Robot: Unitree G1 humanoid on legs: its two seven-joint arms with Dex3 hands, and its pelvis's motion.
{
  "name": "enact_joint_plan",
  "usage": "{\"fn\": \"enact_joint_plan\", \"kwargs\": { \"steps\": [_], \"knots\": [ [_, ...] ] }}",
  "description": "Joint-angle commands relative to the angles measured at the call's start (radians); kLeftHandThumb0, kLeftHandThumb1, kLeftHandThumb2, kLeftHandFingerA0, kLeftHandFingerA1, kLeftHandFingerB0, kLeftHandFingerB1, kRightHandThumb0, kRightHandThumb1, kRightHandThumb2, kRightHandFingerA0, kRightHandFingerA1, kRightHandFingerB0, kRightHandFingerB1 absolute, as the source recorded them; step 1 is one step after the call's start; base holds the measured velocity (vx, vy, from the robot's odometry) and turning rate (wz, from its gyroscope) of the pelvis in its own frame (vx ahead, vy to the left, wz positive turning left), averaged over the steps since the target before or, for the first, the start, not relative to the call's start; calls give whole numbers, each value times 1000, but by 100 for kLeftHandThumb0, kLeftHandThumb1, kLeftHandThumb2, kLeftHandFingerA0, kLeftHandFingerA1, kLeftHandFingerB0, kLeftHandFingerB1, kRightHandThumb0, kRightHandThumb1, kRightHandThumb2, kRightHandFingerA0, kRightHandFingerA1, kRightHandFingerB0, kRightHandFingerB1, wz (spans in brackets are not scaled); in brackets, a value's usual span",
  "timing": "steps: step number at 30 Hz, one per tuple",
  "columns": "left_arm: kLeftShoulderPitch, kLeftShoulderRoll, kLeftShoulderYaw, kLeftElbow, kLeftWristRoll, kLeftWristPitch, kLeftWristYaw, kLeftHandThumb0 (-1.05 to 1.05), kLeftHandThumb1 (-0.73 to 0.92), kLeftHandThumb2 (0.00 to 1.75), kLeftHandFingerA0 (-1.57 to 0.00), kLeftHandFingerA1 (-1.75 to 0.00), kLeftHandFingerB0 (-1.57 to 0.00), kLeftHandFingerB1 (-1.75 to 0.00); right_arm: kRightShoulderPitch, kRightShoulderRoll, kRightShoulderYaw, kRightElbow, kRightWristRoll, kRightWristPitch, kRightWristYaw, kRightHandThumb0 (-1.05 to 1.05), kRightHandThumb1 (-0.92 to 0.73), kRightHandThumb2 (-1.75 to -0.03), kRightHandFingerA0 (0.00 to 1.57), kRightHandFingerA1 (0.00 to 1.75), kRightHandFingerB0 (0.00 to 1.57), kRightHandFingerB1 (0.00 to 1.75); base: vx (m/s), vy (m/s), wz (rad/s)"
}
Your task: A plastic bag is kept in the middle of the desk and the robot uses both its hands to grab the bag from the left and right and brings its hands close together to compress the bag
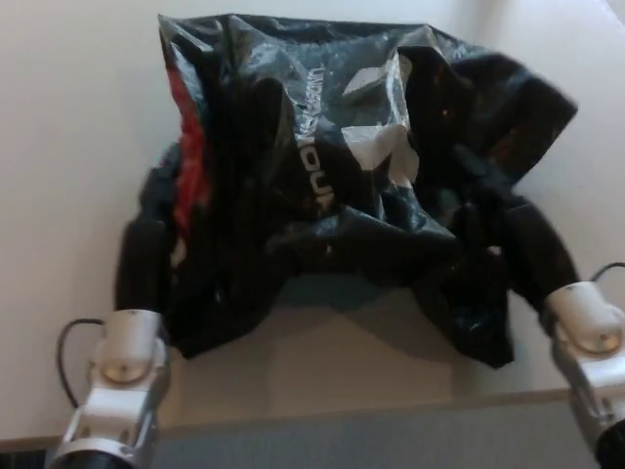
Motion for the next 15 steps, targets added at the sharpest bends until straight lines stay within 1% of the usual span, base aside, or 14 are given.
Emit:
{"fn": "enact_joint_plan", "kwargs": {
  "steps": [1,2,3,4,6,7,8,9,10,11,12,13,14,15],
  "knots": [
    [57,175,119,-273,-77,112,-85,-90,89,125,-7,-21,-6,-10,79,-135,-148,-270,135,121,28,-84,-71,-111,1,31,9,21,0,0,0],
    [81,203,143,-344,-101,129,-104,-87,85,123,-7,-26,-6,-14,109,-152,-164,-340,141,133,32,-86,-74,-112,0,28,11,19,0,0,0],
    [95,209,155,-391,-121,137,-114,-87,84,122,-7,-27,-8,-16,129,-166,-172,-390,131,144,29,-79,-89,-68,7,30,7,22,0,0,0],
    [148,217,179,-522,-168,147,-129,-73,78,120,0,-33,0,-23,194,-210,-188,-517,78,135,21,-76,-67,-106,2,40,3,28,0,0,0],
    [233,222,192,-684,-204,150,-142,-85,85,121,-7,-27,-6,-14,303,-260,-215,-686,3,115,18,-76,-66,-103,4,40,4,27,0,0,0],
    [269,223,196,-739,-215,144,-147,-74,78,120,-1,-33,0,-24,354,-261,-232,-769,-5,129,18,-72,-85,-67,6,29,6,21,0,0,0],
    [321,223,206,-817,-231,133,-152,-74,78,119,-1,-32,0,-24,420,-251,-254,-878,-13,140,14,-70,-66,-101,3,37,2,28,0,0,0],
    [345,222,209,-852,-239,128,-154,-74,78,119,-1,-32,0,-24,446,-246,-263,-919,-23,138,9,-70,-66,-101,3,37,2,28,0,0,0],
    [410,219,222,-933,-263,107,-159,-74,78,119,-1,-33,0,-25,514,-225,-279,-1010,-15,139,11,-70,-85,-66,6,28,5,23,0,0,0],
    [498,200,229,-1032,-250,76,-146,-73,78,119,-1,-34,0,-25,591,-190,-297,-1093,-28,120,-1,-79,-71,-105,0,29,10,23,0,0,0],
    [563,184,231,-1101,-248,54,-140,-72,77,118,-1,-35,0,-26,647,-159,-307,-1145,-29,90,-11,-70,-88,-66,7,29,6,24,0,0,0],
    [603,174,230,-1138,-254,42,-139,-72,77,118,-1,-35,0,-26,679,-139,-310,-1170,-22,63,-17,-70,-88,-66,7,29,6,24,0,0,0],
    [651,156,221,-1163,-253,2,-141,-71,78,118,-1,-37,0,-25,726,-113,-311,-1174,-1,-24,-21,-68,-69,-100,3,39,3,31,0,0,0],
    [718,136,204,-1201,-258,-18,-140,-71,77,117,-3,-41,-2,-27,787,-93,-308,-1202,40,-57,-8,-60,-86,-68,6,26,8,24,0,0,0]
  ]
}}
